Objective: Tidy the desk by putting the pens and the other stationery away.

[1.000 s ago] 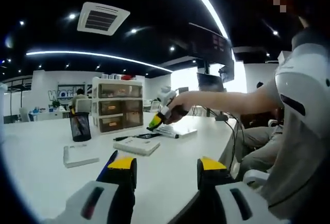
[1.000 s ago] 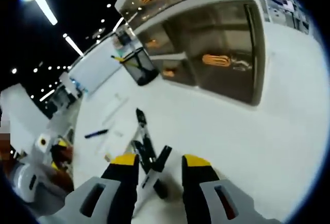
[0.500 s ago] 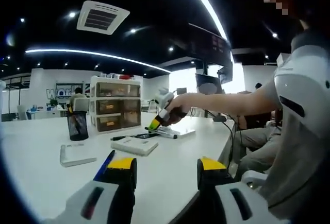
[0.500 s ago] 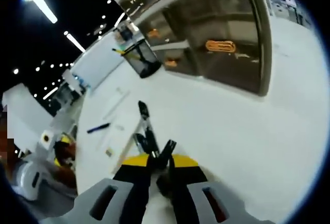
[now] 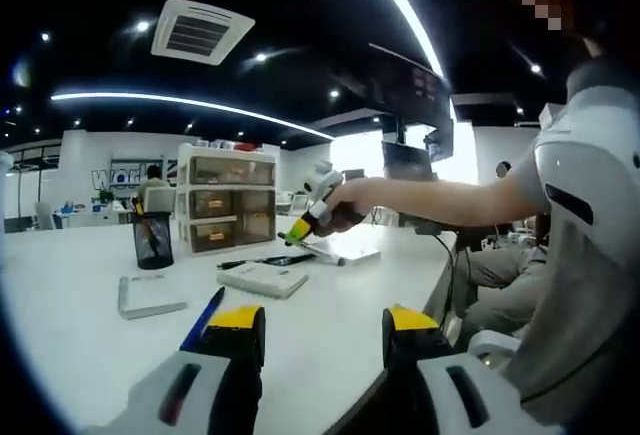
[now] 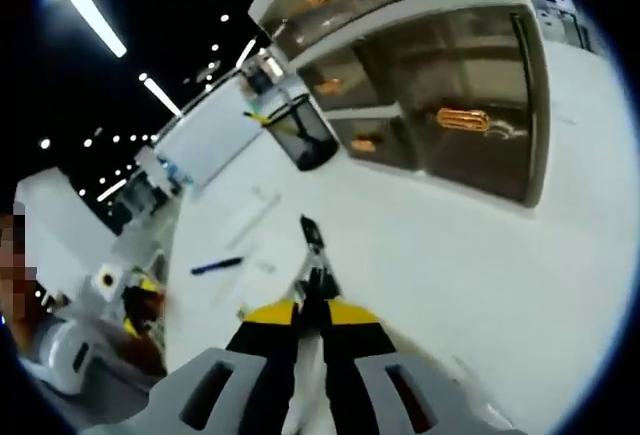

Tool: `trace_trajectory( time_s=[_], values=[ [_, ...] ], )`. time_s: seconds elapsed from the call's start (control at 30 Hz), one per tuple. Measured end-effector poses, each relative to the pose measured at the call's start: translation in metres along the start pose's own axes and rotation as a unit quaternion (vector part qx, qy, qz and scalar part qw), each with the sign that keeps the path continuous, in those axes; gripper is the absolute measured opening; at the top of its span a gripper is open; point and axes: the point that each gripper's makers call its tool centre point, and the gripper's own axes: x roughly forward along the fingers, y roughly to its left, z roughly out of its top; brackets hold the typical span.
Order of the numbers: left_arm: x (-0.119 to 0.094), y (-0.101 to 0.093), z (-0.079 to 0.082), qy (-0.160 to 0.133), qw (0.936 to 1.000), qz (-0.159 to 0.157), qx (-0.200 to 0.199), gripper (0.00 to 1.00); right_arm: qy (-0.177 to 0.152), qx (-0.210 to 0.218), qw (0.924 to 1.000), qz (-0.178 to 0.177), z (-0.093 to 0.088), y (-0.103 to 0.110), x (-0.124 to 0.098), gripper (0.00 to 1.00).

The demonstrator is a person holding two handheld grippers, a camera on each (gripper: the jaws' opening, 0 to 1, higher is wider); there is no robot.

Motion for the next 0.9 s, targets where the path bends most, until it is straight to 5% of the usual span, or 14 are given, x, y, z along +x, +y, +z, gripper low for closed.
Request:
trace_trajectory(
  time_s=[0.27,0.9],
  values=[
    [0.0,-0.002,0.0,-0.002,1.0,-0.003,-0.001,0.47,-0.012,-0.013,0.9995,0.025,0.003,0.019,-0.008,0.07],
    [-0.008,-0.005,0.007,-0.017,0.9998,0.005,-0.003,0.46,-0.085,0.059,0.9868,0.125,0.008,0.037,-0.04,0.07]
  ],
)
